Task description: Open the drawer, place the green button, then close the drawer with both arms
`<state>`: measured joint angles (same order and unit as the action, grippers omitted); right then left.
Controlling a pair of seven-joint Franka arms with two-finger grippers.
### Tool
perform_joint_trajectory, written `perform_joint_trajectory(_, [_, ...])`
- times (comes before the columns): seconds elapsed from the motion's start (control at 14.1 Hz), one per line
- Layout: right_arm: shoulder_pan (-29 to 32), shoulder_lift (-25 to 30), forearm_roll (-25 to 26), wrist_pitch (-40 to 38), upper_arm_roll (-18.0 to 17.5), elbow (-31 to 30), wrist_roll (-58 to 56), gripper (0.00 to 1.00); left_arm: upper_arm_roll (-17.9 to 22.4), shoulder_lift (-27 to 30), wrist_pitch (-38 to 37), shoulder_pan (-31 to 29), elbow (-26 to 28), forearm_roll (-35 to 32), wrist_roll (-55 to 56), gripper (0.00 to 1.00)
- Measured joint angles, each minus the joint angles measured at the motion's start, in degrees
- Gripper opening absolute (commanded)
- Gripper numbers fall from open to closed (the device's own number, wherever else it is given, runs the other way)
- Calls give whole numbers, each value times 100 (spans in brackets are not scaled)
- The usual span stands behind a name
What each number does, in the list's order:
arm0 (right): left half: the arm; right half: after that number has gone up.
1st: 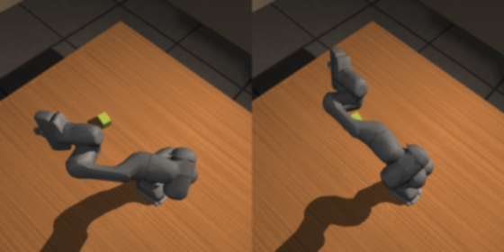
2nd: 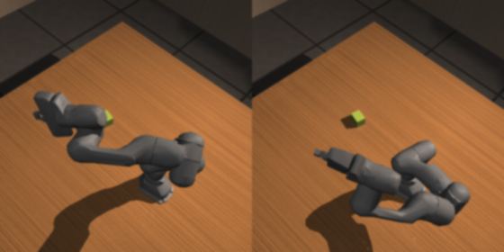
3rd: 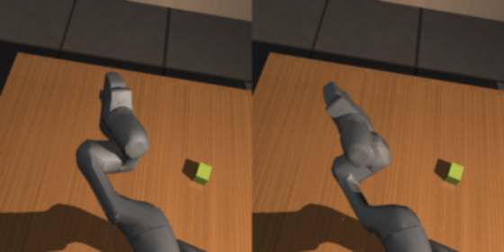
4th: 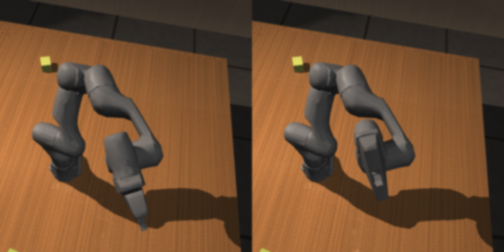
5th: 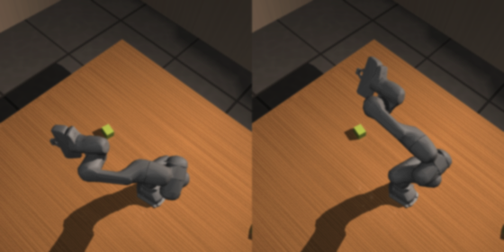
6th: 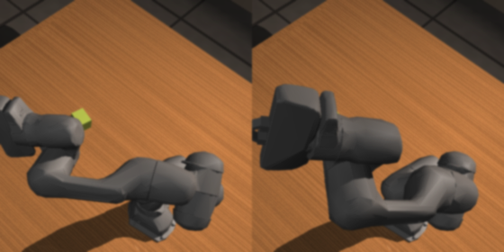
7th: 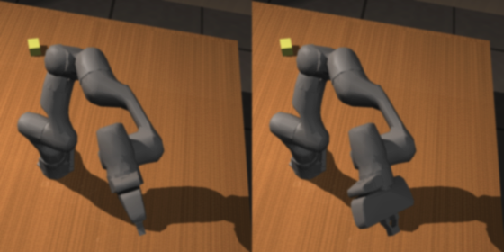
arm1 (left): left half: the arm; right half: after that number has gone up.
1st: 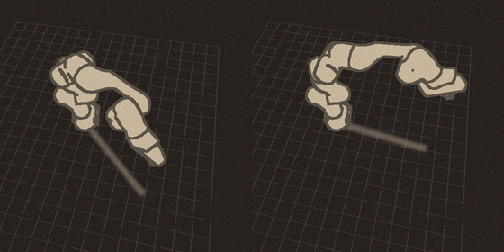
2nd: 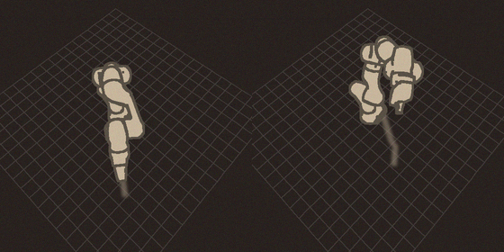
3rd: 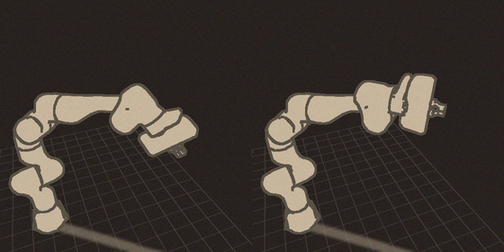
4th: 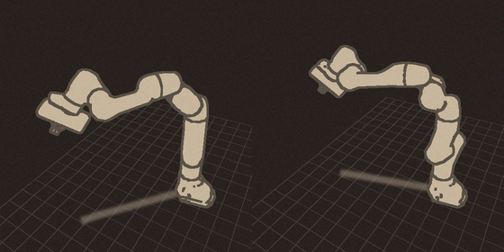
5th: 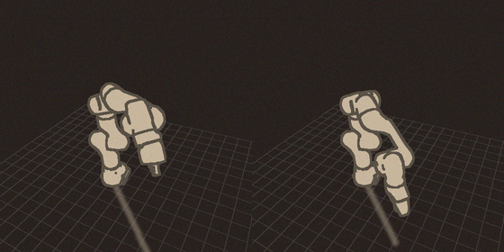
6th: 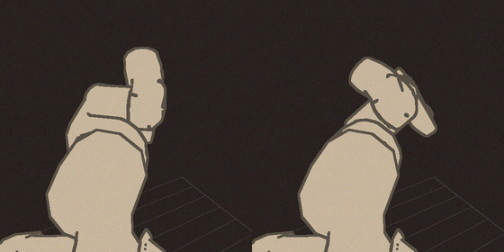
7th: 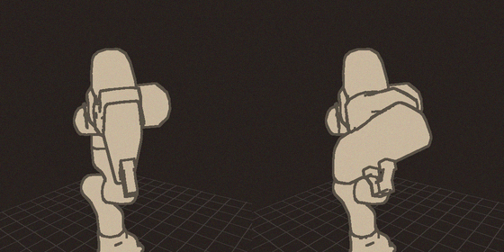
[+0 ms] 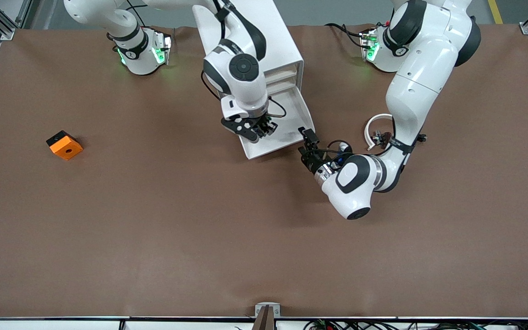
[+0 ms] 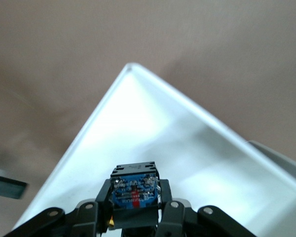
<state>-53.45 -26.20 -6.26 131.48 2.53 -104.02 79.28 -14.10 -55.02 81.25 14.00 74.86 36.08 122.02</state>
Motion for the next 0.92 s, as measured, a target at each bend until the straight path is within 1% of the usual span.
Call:
perform_joint_trajectory(0.14, [-135, -176, 120, 152, 6, 4, 172, 0, 0, 162, -8, -6, -12, -83, -418, 100])
perform_joint_trajectory(0.21, [-187, -223, 147, 199, 10, 11, 233, 37, 0, 261, -13, -9, -15, -159, -647, 100])
perform_joint_trajectory(0.28, [-226, -241, 175, 212, 13, 33, 281, 99, -1, 369, -16, -9, -19, -259, -937, 100])
perform_joint_trajectory(0.5, [-254, -242, 181, 200, 24, 155, 457, 100, -23, 768, -15, 10, -44, -736, -2182, 100])
perform_joint_trajectory(0.64, [-252, -242, 182, 151, 71, 285, 479, 100, -30, 1022, 45, 34, -45, -1060, -2821, 100])
perform_joint_trajectory(0.78, [-226, -242, 184, -104, 124, 508, 476, 100, -35, 1159, 430, 45, -46, -1388, -3386, 100])
perform_joint_trajectory(0.92, [-116, -240, 198, -546, 159, 833, 327, 100, -39, 1205, 1095, 83, -44, -1707, -3904, 100])
